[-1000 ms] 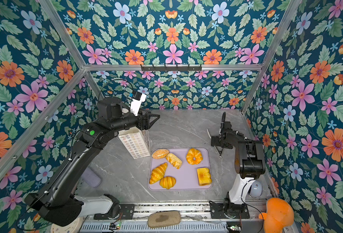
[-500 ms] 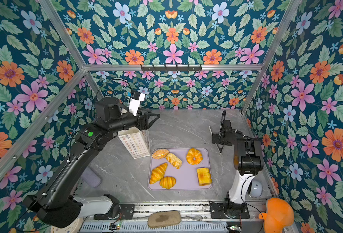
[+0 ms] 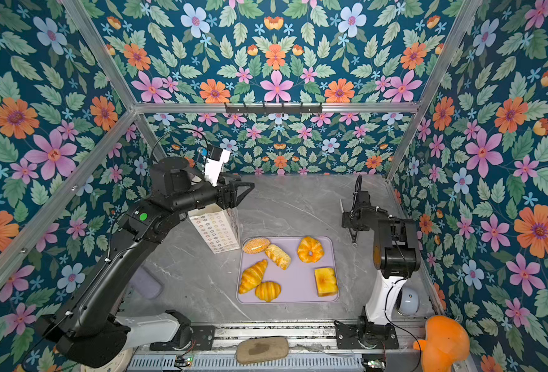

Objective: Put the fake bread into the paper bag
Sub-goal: 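Close the right gripper on the tongs, squeezing their white tips together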

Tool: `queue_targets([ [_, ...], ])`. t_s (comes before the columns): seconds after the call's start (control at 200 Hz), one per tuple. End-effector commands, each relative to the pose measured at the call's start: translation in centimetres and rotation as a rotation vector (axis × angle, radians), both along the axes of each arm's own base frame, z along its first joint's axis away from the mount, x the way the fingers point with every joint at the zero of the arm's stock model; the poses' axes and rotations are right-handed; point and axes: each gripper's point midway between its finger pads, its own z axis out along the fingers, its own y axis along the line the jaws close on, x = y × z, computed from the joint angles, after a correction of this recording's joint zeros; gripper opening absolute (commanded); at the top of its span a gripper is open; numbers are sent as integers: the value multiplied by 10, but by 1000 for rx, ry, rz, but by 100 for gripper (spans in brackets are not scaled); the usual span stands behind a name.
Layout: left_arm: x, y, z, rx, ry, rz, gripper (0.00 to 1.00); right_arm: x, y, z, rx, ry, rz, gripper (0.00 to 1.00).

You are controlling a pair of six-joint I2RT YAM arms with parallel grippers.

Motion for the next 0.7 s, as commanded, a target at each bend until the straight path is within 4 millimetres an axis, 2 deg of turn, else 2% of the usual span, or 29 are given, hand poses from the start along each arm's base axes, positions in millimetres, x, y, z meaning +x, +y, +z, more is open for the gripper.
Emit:
queue_targets([
  [0.0,-2,0,9,-24,-20,-6,67,-42,21,-23,110,178,14,74],
  [0.25,-5,0,10,-35,-21,-14,67,-52,23,-17,120,183,23,73],
  [0.325,-5,-1,10,-37,-19,-13,67,-53,24,-18,123,182,24,70],
  [0.43,-5,-1,11,-42,-22,-16,67,-53,25,-19,128,187,29,59],
  [0.695,-9,-1,14,-58,-25,-28,66,-55,25,-20,126,197,30,53],
])
